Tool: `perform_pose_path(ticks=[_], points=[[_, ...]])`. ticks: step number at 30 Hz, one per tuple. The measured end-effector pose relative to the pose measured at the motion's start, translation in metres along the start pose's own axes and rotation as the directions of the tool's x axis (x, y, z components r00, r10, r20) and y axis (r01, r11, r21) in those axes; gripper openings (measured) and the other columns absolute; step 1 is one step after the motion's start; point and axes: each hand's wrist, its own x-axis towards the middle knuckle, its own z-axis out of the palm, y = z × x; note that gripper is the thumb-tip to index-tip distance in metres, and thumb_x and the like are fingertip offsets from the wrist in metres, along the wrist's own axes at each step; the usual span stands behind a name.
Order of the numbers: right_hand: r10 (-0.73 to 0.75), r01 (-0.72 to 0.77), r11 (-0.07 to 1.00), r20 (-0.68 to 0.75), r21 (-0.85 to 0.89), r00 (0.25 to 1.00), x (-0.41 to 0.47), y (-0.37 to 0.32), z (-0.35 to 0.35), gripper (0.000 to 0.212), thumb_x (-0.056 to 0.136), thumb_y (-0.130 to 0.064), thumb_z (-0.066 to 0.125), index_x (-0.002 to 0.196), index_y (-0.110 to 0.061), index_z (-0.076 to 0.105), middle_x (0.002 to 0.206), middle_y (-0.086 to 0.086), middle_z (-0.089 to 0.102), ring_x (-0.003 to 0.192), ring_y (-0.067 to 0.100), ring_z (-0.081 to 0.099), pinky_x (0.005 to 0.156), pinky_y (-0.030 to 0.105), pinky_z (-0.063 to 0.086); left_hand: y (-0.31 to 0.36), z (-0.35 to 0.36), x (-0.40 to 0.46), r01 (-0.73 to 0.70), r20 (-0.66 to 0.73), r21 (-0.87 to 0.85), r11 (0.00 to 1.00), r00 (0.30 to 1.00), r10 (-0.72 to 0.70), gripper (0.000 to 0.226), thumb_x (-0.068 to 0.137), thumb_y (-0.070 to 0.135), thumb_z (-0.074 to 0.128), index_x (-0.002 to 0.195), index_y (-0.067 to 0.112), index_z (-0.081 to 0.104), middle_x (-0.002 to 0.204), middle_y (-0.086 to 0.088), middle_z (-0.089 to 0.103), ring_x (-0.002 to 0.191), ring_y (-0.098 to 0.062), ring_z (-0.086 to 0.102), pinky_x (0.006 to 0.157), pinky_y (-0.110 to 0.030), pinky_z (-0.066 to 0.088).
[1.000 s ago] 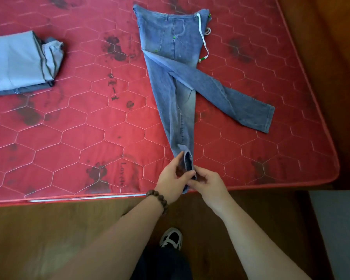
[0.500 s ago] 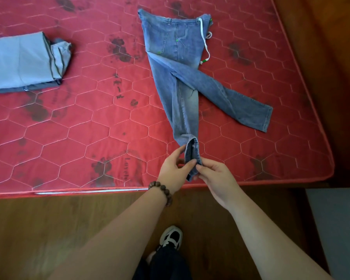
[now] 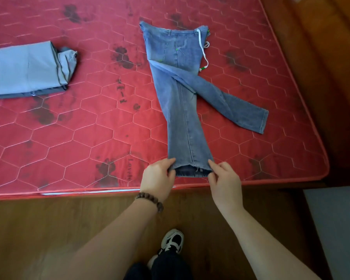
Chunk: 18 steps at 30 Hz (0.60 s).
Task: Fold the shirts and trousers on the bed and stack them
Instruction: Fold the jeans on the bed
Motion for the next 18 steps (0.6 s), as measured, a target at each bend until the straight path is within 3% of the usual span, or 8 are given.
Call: perform_pose_path(ticks=[3, 5, 7, 9, 11, 13, 16, 18], points=[[0.027, -0.011, 0.994, 0.149, -0.111, 0.989, -0.013, 0.02, 0.025, 0.038, 0.089, -0.006, 0.062, 0.127, -0.009, 0.061, 0.087, -0.002, 0.056, 0.074, 0.015, 0.055, 0.068, 0.029, 0.049, -0.023, 0.017, -0.009, 0.016, 0.133, 0.135, 0.991, 0.99, -0.034, 0.026, 0.09, 0.007, 0.053, 0.111, 0.005, 0.069, 0.123, -0.006, 0.065, 0.109, -0.024, 0.061, 0.097, -0.033, 0.047], [-0.024, 0.063, 0.974, 0.178, -0.216, 0.984, -0.017, 0.032, 0.043, 0.032, 0.082, -0.005, 0.069, 0.114, -0.005, 0.069, 0.09, 0.003, 0.059, 0.078, 0.02, 0.058, 0.069, 0.032, 0.051, -0.038, 0.03, -0.013, -0.041, 0.159, 0.218, 0.975, 0.987, 0.006, 0.022, 0.089, 0.004, 0.057, 0.106, 0.001, 0.071, 0.142, -0.007, 0.05, 0.13, -0.025, 0.049, 0.109, -0.036, 0.039], [-0.088, 0.153, 0.932, 0.204, -0.329, 0.975, -0.019, 0.041, 0.06, 0.025, 0.073, -0.002, 0.077, 0.097, -0.001, 0.071, 0.109, 0.015, 0.065, 0.098, 0.03, 0.063, 0.085, 0.04, 0.054, -0.059, 0.048, -0.016, -0.178, 0.199, 0.286, 0.942, 0.972, 0.123, 0.012, 0.077, -0.005, 0.067, 0.088, -0.001, 0.073, 0.139, -0.018, 0.051, 0.132, -0.032, 0.045, 0.11, -0.047, 0.035], [-0.155, 0.252, 0.893, 0.271, -0.372, 0.95, -0.018, 0.048, 0.073, 0.024, 0.068, -0.001, 0.079, 0.089, -0.001, 0.067, 0.129, 0.023, 0.058, 0.121, 0.034, 0.056, 0.104, 0.044, 0.043, -0.077, 0.062, -0.016, -0.292, 0.277, 0.348, 0.891, 0.94, 0.2, 0.012, 0.069, -0.007, 0.074, 0.076, 0.002, 0.07, 0.131, -0.024, 0.056, 0.128, -0.035, 0.049, 0.108, -0.051, 0.027], [-0.232, 0.347, 0.865, 0.324, -0.363, 0.917, -0.015, 0.055, 0.083, 0.021, 0.07, 0.0, 0.077, 0.084, -0.004, 0.061, 0.14, 0.025, 0.048, 0.132, 0.033, 0.047, 0.111, 0.044, 0.033, -0.087, 0.069, -0.017, -0.366, 0.387, 0.399, 0.841, 0.898, 0.208, 0.011, 0.079, -0.001, 0.069, 0.089, 0.002, 0.069, 0.14, -0.023, 0.047, 0.135, -0.032, 0.04, 0.112, -0.045, 0.013], [-0.29, 0.426, 0.834, 0.379, -0.35, 0.879, -0.013, 0.062, 0.09, 0.018, 0.075, 0.001, 0.07, 0.081, -0.006, 0.055, 0.144, 0.028, 0.041, 0.136, 0.035, 0.041, 0.112, 0.046, 0.031, -0.098, 0.076, -0.015, -0.436, 0.467, 0.406, 0.803, 0.854, 0.227, 0.025, 0.096, 0.008, 0.047, 0.116, 0.001, 0.06, 0.156, -0.017, 0.021, 0.147, -0.025, 0.015, 0.115, -0.03, -0.007], [-0.356, 0.521, 0.788, 0.447, -0.329, 0.821, -0.012, 0.071, 0.104, 0.009, 0.082, 0.002, 0.061, 0.087, -0.004, 0.055, 0.143, 0.03, 0.04, 0.135, 0.037, 0.04, 0.111, 0.05, 0.035, -0.104, 0.085, -0.012, -0.475, 0.529, 0.424, 0.771, 0.821, 0.215, 0.034, 0.1, 0.008, 0.035, 0.134, 0.003, 0.043, 0.159, -0.014, 0.009, 0.149, -0.02, 0.003, 0.114, -0.024, -0.012], [-0.365, 0.542, 0.777, 0.473, -0.32, 0.802, -0.014, 0.078, 0.117, 0.017, 0.085, 0.003, 0.059, 0.101, 0.0, 0.059, 0.14, 0.028, 0.046, 0.131, 0.037, 0.046, 0.107, 0.051, 0.039, -0.105, 0.092, -0.013, -0.485, 0.564, 0.423, 0.765, 0.802, 0.196, 0.042, 0.1, 0.003, 0.034, 0.141, 0.003, 0.031, 0.16, -0.015, 0.007, 0.149, -0.02, 0.001, 0.113, -0.024, -0.012]])
